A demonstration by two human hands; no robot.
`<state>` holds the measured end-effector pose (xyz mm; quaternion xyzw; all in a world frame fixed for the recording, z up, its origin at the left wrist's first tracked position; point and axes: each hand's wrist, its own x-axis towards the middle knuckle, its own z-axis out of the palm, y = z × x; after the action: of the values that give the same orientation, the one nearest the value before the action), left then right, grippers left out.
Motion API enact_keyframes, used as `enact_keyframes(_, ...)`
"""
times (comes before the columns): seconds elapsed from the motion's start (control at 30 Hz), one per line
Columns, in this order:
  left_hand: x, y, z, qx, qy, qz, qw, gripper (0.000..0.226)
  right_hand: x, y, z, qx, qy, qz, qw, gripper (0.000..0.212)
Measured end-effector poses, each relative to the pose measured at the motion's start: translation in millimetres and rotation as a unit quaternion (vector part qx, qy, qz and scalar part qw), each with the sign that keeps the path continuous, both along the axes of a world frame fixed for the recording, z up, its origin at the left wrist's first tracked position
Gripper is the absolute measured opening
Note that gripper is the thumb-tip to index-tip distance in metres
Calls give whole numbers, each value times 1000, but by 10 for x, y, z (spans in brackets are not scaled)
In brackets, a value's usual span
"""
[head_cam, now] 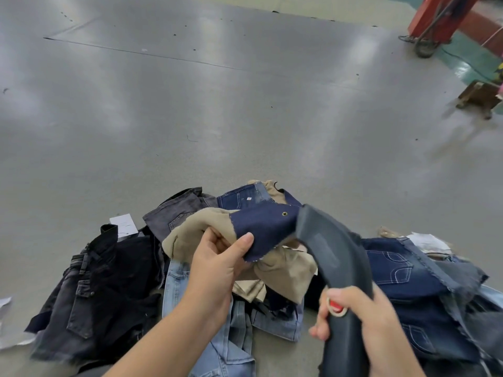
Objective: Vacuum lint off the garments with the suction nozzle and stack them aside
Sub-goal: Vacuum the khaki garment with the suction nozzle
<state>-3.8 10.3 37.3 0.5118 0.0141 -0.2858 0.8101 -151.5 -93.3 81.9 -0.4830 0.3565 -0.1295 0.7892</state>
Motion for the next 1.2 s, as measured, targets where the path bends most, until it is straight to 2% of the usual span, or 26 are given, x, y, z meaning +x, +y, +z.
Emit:
enact_keyframes(0.1,68,37,27,30,-29,-39,998,21,-55,-158,55,-22,-19,-80,996,44)
enact_keyframes(0.17,160,90,86,78,-73,-129,986,21,-106,-233,45,-42,-50,-102,993,38)
enact_keyframes(0.3,300,186,246,130,-169,-340,916,24,-85,-249,-65,-73,-75,-46,993,56)
enact_keyframes(0.5,311,188,377,98,-264,-432,857,39,165,-77,-198,-119,-31,21,992,49)
enact_keyframes(0.57,293,167,336,91,-259,-427,861,40,212,-21,-232,-112,-13,15,994,55)
enact_keyframes(0.63,293,123,265,122,-279,-389,869,36,235,-3,-260,-80,-8,-15,997,51)
enact_keyframes(0.73,275,76,127,290,-321,-227,873,27,229,-8,-264,-23,-19,-72,997,27)
enact_keyframes(0.8,206,131,83,386,-259,-140,875,52,218,-35,-245,-18,-20,-95,995,19)
enact_keyframes(0.87,76,225,75,403,-238,-136,873,77,223,-60,-259,-42,-19,-113,992,18)
enact_keyframes(0.97,-122,359,145,462,-293,-95,832,76,249,-49,-311,-113,8,-117,987,27)
enact_keyframes(1.03,-154,412,243,471,-323,-87,816,76,263,-28,-330,-140,17,-112,984,38)
enact_keyframes(1.07,-132,432,272,482,-317,-130,806,86,273,-27,-334,-143,21,-112,983,37)
enact_keyframes(1.13,-42,469,327,547,-274,-295,734,112,296,-48,-339,-137,34,-124,982,27)
enact_keyframes(1.17,-15,476,338,551,-238,-369,709,118,305,-65,-330,-130,36,-132,982,23)
enact_keyframes(1.2,-4,472,333,536,-210,-424,700,119,317,-80,-316,-125,33,-139,982,22)
